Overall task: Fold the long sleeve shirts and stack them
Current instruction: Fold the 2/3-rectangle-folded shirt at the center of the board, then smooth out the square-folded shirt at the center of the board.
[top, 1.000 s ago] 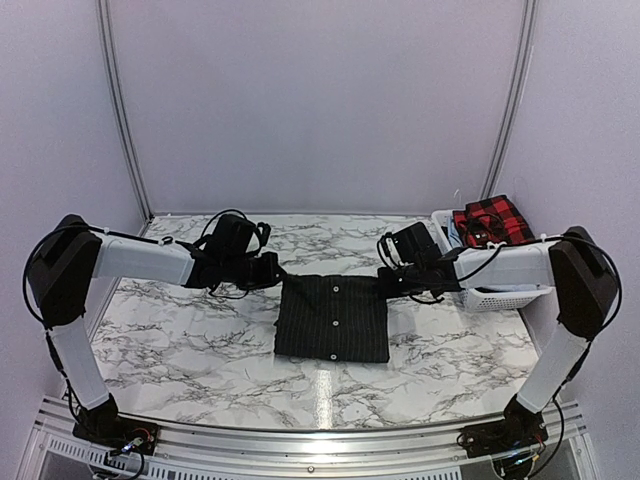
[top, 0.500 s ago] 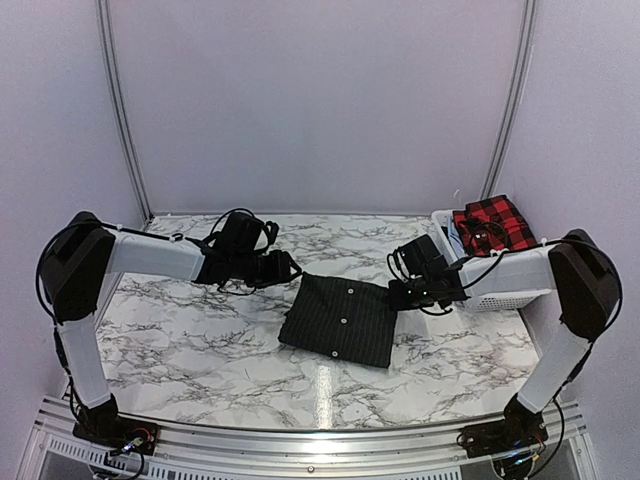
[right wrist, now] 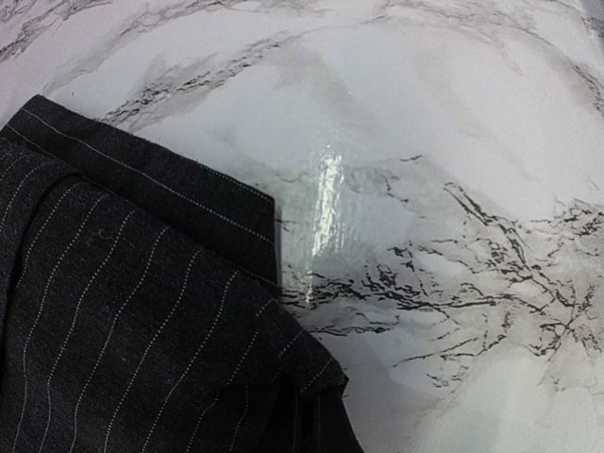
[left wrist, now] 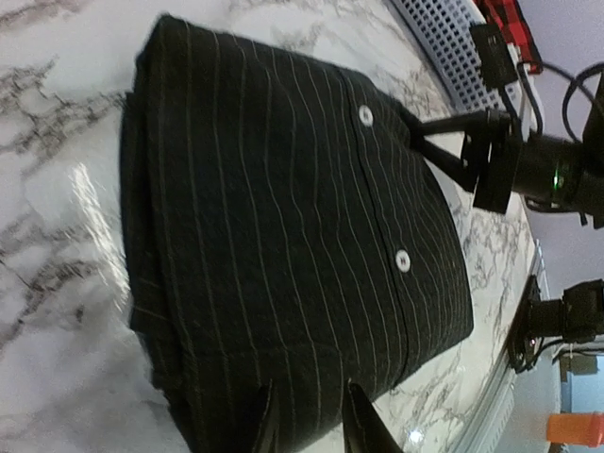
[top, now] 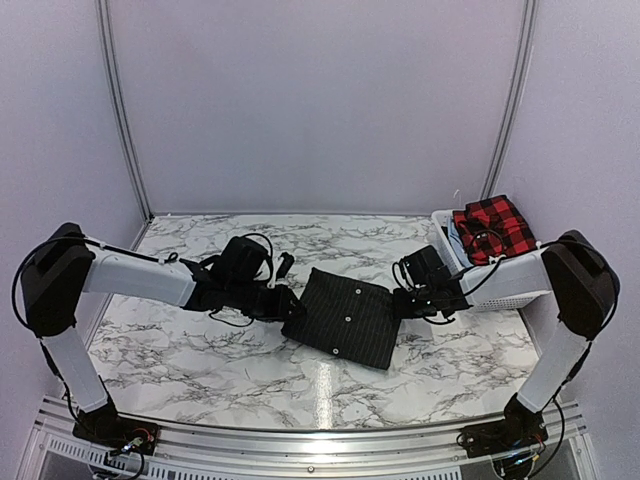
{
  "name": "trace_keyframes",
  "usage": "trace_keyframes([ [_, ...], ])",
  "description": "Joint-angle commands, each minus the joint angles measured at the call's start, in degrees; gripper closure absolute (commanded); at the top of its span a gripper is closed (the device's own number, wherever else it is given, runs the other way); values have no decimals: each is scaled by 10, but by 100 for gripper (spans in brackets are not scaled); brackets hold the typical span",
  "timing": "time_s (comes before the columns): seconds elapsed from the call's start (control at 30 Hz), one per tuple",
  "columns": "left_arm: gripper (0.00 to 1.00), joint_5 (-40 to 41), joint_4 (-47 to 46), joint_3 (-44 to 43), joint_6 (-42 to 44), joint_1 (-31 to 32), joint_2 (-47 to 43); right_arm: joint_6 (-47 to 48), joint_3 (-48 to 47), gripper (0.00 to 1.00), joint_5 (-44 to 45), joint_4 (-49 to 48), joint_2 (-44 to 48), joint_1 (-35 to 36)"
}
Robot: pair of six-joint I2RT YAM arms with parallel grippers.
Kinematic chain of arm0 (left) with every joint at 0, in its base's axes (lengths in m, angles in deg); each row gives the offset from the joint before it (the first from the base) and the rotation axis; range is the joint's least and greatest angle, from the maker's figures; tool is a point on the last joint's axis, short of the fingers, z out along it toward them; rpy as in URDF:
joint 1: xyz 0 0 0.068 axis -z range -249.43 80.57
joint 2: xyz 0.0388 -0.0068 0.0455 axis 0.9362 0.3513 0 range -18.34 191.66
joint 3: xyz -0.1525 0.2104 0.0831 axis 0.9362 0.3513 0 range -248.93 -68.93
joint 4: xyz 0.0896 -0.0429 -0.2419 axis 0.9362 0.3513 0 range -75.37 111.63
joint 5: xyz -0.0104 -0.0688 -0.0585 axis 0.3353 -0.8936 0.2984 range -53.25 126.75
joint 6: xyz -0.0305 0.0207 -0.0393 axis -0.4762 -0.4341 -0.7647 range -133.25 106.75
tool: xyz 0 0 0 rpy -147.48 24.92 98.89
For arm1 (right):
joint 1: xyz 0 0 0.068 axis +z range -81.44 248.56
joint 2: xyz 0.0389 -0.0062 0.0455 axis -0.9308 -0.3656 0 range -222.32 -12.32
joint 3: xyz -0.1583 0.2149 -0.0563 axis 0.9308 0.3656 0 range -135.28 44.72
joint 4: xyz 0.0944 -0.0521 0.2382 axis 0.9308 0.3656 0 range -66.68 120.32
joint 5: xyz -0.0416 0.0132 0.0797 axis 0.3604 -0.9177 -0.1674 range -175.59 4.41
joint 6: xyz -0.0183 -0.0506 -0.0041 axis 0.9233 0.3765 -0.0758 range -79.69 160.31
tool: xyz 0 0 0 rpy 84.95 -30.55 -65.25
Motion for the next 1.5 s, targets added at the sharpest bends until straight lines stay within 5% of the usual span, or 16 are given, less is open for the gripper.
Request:
trace_keyframes([
  [0.0, 78, -30, 6, 28, 8, 17, 15, -13, 13, 100, -7, -11, -11, -7],
  [0.27, 83, 2, -7, 54, -41, 23, 67, -8, 15, 100, -8, -4, 10, -9],
  [0.57, 79, 12, 3, 49, -42, 32, -9, 2, -8, 99, -11, 32, 30, -8],
  [0.77, 76, 44, 56, -31, -5, 31, -5, 13, -44, 65, -4, 93, 85, -4],
  [0.87, 76, 51, 77, -102, 19, 23, 41, 13, -57, 60, 14, 123, 110, 6],
  [1.27, 80, 40, 106, -349, 27, -41, 273, -45, -84, 72, -34, 131, 113, 184],
  [1.47, 82, 20, 131, -422, 21, -47, 357, -90, -8, 77, -53, 104, 98, 215],
])
